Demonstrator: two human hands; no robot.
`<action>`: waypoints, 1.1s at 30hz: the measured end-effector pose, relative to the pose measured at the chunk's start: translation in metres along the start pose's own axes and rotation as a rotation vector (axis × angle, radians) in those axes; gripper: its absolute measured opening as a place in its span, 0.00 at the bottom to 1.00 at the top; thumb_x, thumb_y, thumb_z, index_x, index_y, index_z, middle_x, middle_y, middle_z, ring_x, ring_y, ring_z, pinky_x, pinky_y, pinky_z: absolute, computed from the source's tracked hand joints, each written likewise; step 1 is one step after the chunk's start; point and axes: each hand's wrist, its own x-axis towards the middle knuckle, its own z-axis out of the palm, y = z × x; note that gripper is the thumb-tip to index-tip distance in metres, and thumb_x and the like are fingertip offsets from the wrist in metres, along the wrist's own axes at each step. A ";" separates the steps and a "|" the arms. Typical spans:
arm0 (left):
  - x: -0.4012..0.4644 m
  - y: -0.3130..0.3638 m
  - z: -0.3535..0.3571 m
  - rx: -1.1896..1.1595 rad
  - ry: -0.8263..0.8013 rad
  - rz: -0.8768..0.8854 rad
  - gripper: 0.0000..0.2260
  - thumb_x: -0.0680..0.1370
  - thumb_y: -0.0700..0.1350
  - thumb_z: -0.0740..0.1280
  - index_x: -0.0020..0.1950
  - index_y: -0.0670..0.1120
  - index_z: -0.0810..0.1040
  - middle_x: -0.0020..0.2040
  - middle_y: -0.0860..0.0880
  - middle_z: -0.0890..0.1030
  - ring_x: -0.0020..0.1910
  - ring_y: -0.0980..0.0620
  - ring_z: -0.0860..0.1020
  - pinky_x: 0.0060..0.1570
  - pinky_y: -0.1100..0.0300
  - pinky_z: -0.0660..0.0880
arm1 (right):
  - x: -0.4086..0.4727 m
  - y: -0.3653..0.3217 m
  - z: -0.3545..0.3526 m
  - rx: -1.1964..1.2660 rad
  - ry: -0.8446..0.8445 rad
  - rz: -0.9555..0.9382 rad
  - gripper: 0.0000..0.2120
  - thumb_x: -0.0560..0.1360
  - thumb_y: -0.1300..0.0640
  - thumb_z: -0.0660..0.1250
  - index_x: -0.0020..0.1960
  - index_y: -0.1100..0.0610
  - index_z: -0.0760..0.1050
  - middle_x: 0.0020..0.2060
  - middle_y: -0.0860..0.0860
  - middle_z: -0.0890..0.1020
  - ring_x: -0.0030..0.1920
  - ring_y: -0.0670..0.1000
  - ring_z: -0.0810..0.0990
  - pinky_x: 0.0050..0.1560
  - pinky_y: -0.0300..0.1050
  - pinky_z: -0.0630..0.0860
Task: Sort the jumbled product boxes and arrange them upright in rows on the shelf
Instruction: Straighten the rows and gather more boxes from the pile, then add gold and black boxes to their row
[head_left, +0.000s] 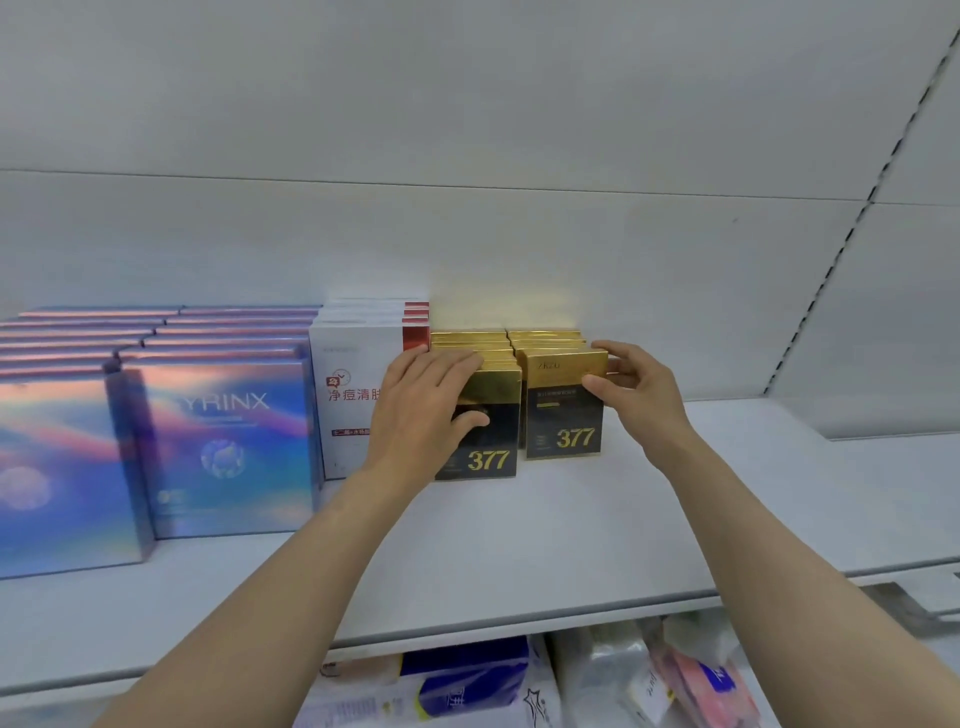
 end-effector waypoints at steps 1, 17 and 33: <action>0.000 0.000 0.000 -0.001 -0.001 0.005 0.26 0.73 0.55 0.73 0.69 0.48 0.74 0.65 0.50 0.78 0.66 0.50 0.73 0.72 0.55 0.57 | 0.000 0.002 0.002 -0.014 0.008 -0.016 0.18 0.75 0.57 0.73 0.62 0.44 0.77 0.49 0.43 0.82 0.53 0.44 0.80 0.55 0.46 0.79; -0.002 0.004 -0.002 -0.014 -0.037 -0.026 0.27 0.73 0.55 0.72 0.70 0.49 0.73 0.67 0.50 0.76 0.68 0.50 0.72 0.73 0.57 0.53 | -0.011 -0.003 0.032 -0.333 0.057 -0.034 0.35 0.72 0.52 0.76 0.73 0.48 0.63 0.67 0.50 0.73 0.63 0.51 0.73 0.56 0.39 0.69; 0.007 -0.026 -0.114 -0.319 -0.171 -0.107 0.28 0.78 0.57 0.66 0.75 0.49 0.65 0.74 0.50 0.67 0.72 0.52 0.64 0.67 0.62 0.59 | -0.062 -0.131 0.077 -0.609 0.108 -0.208 0.22 0.80 0.48 0.63 0.72 0.52 0.69 0.71 0.52 0.71 0.73 0.54 0.63 0.68 0.51 0.65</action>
